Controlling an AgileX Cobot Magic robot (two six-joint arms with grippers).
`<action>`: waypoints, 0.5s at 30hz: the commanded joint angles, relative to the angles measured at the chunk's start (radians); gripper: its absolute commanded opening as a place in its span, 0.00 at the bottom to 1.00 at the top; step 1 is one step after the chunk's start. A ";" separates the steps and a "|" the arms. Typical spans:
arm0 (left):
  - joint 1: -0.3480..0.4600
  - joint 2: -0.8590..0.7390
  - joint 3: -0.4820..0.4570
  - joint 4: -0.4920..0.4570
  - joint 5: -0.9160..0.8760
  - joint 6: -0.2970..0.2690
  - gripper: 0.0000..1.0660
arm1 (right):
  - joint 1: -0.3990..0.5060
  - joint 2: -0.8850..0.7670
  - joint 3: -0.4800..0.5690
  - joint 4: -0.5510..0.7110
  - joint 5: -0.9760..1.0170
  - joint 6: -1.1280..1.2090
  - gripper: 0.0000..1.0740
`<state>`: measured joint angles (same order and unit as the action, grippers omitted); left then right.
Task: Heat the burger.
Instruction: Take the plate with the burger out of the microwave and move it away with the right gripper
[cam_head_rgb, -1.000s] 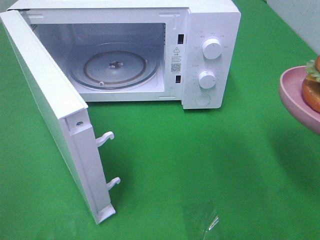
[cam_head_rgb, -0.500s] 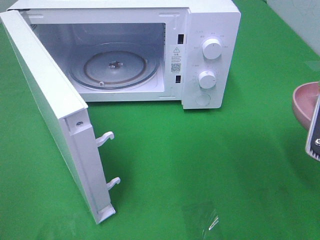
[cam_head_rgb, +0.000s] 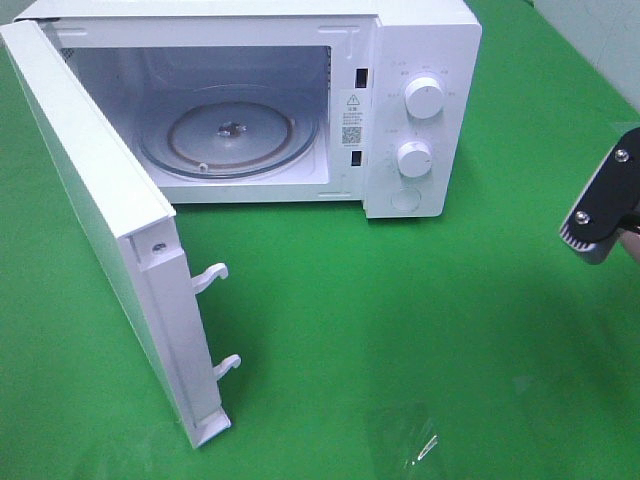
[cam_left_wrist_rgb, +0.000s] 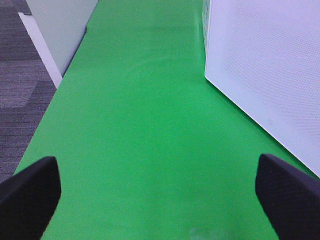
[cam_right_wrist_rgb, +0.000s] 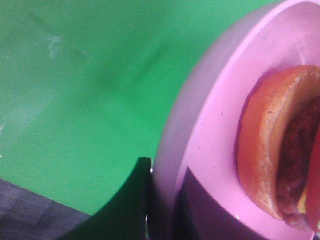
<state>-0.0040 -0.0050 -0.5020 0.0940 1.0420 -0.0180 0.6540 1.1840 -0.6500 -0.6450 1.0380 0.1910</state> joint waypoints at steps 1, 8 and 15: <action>0.001 -0.018 0.001 0.004 -0.003 0.000 0.92 | 0.000 0.026 -0.030 -0.071 0.048 0.064 0.03; 0.001 -0.018 0.001 0.004 -0.003 0.000 0.92 | 0.000 0.090 -0.108 -0.072 0.069 0.254 0.03; 0.001 -0.018 0.001 0.004 -0.003 0.000 0.92 | 0.000 0.133 -0.128 -0.072 0.089 0.452 0.04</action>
<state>-0.0040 -0.0050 -0.5020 0.0940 1.0420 -0.0180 0.6540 1.3000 -0.7700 -0.6470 1.0880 0.5920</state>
